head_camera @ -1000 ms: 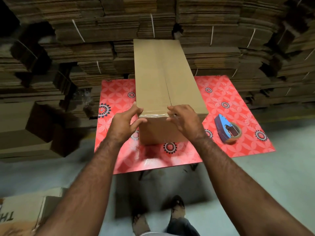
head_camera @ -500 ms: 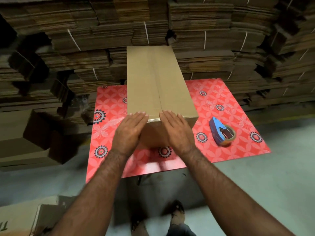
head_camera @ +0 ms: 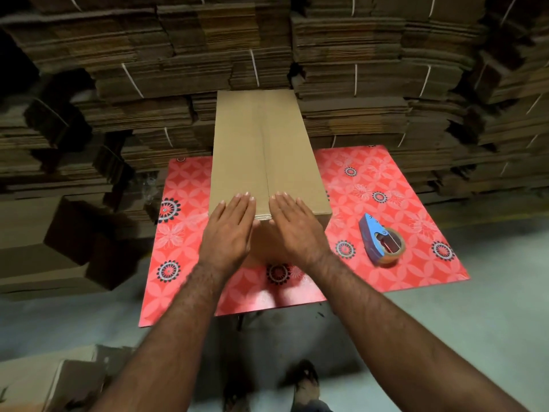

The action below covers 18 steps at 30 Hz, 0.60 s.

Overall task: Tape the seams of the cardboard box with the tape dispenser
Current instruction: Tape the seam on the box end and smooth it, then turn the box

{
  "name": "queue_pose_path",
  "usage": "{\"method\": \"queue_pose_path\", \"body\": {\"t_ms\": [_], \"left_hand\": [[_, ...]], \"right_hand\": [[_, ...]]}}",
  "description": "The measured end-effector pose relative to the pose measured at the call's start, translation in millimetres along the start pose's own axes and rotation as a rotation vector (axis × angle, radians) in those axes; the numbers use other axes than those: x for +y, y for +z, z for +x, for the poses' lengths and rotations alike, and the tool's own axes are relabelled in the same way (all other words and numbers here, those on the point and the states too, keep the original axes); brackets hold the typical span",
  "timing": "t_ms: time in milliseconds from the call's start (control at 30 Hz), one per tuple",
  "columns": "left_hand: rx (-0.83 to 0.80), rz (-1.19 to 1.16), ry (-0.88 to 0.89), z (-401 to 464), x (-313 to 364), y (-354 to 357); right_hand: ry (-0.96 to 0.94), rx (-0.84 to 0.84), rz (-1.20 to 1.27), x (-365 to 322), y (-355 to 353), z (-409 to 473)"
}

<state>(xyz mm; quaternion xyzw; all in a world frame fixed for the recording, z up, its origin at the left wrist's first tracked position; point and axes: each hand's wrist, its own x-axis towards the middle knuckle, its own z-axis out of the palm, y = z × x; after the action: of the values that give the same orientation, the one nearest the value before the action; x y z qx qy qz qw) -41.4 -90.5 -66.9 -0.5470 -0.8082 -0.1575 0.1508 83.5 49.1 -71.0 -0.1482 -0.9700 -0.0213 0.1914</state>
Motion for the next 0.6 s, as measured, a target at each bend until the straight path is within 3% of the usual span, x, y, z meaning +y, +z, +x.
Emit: {"method": "queue_pose_path", "body": {"t_ms": [300, 433, 600], "left_hand": [[0.066, -0.017, 0.002, -1.0, -13.3, 6.9], [-0.004, -0.076, 0.02, -0.7, -22.4, 7.3], [-0.078, -0.093, -0.079, -3.7, -7.1, -10.1]], "right_hand": [[0.017, 0.029, 0.095, 72.1, -7.2, -28.0], [0.183, -0.011, 0.189, 84.8, -21.4, -39.9], [0.132, -0.047, 0.205, 84.3, -25.2, -34.0]]}}
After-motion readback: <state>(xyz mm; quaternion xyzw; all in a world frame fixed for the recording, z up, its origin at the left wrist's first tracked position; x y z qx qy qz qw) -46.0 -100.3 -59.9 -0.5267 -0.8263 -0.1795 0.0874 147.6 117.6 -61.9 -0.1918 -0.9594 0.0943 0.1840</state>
